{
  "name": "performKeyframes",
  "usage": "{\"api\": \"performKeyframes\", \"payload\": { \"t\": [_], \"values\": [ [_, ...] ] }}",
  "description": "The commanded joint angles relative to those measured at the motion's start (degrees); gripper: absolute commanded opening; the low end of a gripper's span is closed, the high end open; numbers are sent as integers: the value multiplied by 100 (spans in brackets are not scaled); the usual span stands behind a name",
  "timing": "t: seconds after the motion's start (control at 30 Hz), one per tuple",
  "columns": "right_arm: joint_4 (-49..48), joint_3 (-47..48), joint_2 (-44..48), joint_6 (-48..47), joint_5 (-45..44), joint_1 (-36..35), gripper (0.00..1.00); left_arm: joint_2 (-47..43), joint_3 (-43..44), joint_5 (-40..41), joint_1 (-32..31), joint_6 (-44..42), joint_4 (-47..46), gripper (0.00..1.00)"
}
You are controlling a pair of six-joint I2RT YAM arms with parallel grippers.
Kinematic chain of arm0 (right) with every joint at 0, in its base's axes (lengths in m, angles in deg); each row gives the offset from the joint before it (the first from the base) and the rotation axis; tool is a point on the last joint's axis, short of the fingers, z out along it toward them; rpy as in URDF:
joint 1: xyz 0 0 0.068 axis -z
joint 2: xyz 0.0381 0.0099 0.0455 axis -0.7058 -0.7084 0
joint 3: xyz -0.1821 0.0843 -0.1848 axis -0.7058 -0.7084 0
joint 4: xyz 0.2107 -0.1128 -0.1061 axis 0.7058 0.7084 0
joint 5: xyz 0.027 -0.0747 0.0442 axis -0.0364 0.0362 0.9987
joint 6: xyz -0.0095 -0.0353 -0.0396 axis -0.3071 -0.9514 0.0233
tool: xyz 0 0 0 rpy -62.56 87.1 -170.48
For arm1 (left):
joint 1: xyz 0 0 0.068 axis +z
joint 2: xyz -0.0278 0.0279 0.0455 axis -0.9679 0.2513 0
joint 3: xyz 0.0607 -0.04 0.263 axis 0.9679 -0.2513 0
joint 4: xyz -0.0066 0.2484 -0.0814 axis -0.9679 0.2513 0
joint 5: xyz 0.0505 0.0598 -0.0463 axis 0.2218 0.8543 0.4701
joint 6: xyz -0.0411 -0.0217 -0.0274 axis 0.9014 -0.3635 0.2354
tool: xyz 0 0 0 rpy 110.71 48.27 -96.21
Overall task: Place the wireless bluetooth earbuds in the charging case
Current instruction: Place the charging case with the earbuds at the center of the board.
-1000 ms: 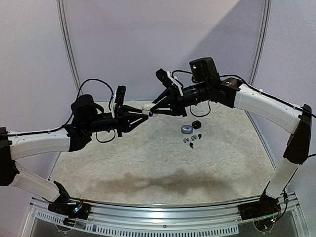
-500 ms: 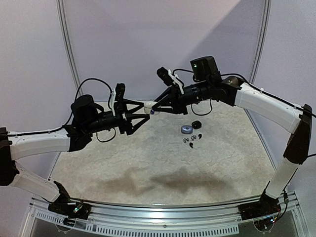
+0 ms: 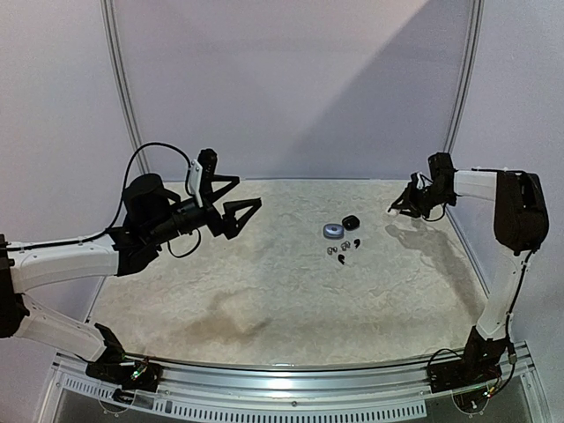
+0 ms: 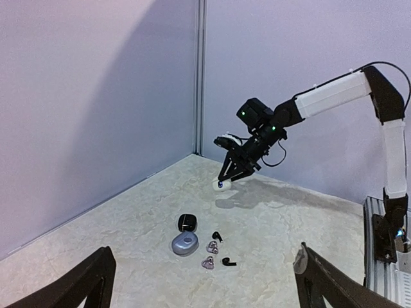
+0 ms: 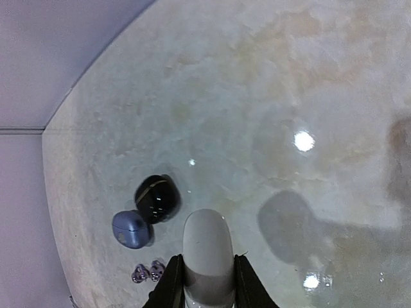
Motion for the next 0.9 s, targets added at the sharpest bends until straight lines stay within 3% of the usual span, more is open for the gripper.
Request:
{"api": "performKeyframes", "payload": {
  "t": [0.0, 0.13, 0.33, 0.4, 0.47, 0.53, 0.77, 0.87],
  "values": [
    [207, -8, -215, 188, -71, 168, 0, -83, -130, 149, -81, -97, 98, 99],
    [429, 22, -582, 27, 78, 420, 3, -84, -145, 159, -84, -99, 74, 99],
    [795, 153, -992, -247, -75, 462, 17, -67, -120, 145, -85, -128, 52, 99],
    [893, 212, -1024, -303, -209, 472, 26, -65, -112, 146, -87, -139, 56, 99],
    [1087, 337, -1031, -399, -404, 487, 49, -66, -111, 132, -88, -154, 48, 99],
    [1318, 481, -1007, -527, -731, 490, 95, -75, -102, 123, -88, -157, 55, 99],
    [1803, 1151, -565, -972, -1829, 416, 99, -68, -120, 65, -88, -162, 52, 99],
    [1561, 1480, -327, -1606, -1963, -110, 99, -37, -111, 14, -97, -202, 10, 99]
  ]
}}
